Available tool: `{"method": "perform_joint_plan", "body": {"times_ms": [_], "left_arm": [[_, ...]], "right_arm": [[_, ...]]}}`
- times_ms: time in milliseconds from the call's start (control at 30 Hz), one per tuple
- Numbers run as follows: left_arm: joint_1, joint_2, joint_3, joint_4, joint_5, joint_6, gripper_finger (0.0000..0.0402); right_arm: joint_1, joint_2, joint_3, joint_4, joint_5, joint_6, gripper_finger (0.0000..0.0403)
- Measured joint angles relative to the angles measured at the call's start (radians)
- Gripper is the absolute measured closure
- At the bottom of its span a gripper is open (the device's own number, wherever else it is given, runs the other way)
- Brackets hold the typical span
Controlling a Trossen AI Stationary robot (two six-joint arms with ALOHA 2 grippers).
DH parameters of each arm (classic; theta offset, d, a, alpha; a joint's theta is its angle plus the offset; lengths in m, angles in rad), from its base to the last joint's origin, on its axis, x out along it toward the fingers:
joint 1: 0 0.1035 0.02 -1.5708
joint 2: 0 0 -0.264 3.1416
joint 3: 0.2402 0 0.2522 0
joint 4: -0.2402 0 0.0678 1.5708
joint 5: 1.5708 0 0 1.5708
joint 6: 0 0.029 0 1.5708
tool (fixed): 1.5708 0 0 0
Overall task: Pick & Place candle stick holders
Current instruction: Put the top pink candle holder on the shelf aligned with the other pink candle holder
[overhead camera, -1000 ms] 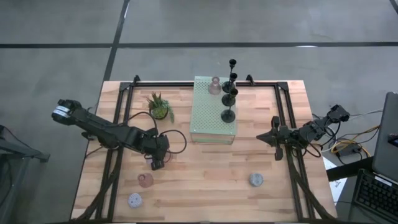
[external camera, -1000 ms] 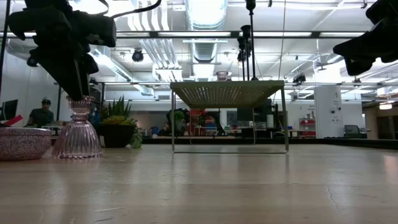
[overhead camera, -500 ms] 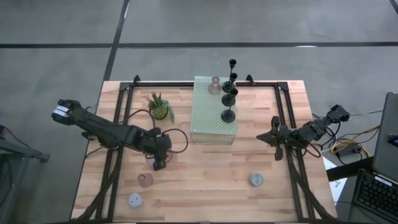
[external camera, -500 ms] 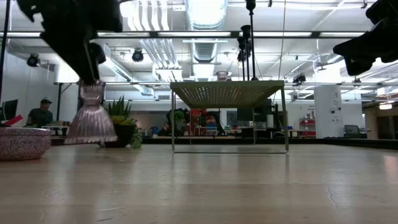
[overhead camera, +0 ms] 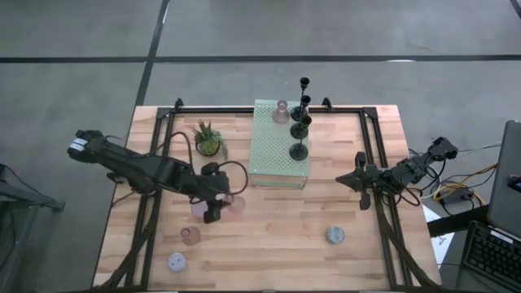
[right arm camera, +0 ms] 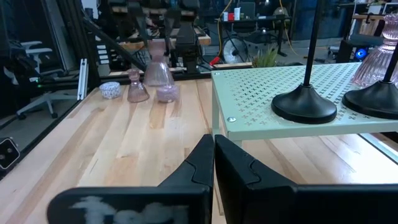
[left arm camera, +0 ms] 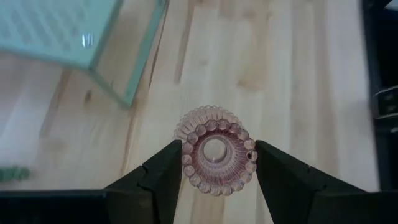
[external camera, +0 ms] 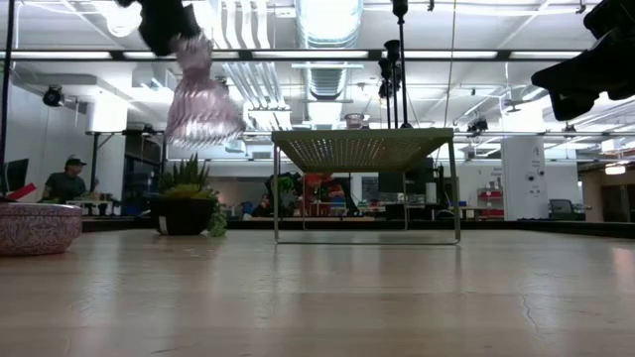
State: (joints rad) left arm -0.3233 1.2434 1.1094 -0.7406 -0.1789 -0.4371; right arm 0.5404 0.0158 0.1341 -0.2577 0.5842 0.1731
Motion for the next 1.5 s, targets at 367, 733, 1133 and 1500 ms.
{"method": "perform_joint_plan", "body": {"times_ms": [367,733,1133,1500], "left_arm": [[0.015,0.001,0.144,0.042,-0.111,0.068,0.0210],[0.084,0.016,0.149,0.200,-0.112,0.157,0.0210],[0.261,0.115,0.209,0.210,-0.110,0.194,0.0210],[0.450,0.333,0.456,0.189,-0.093,0.237,0.0210]], "right_arm": [[0.000,0.000,0.000,0.000,0.000,0.002,0.0394],[0.000,0.000,0.000,0.000,0.000,0.001,0.0394],[0.000,0.000,0.000,0.000,0.000,0.000,0.0394],[0.000,0.000,0.000,0.000,0.000,0.000,0.0394]]}}
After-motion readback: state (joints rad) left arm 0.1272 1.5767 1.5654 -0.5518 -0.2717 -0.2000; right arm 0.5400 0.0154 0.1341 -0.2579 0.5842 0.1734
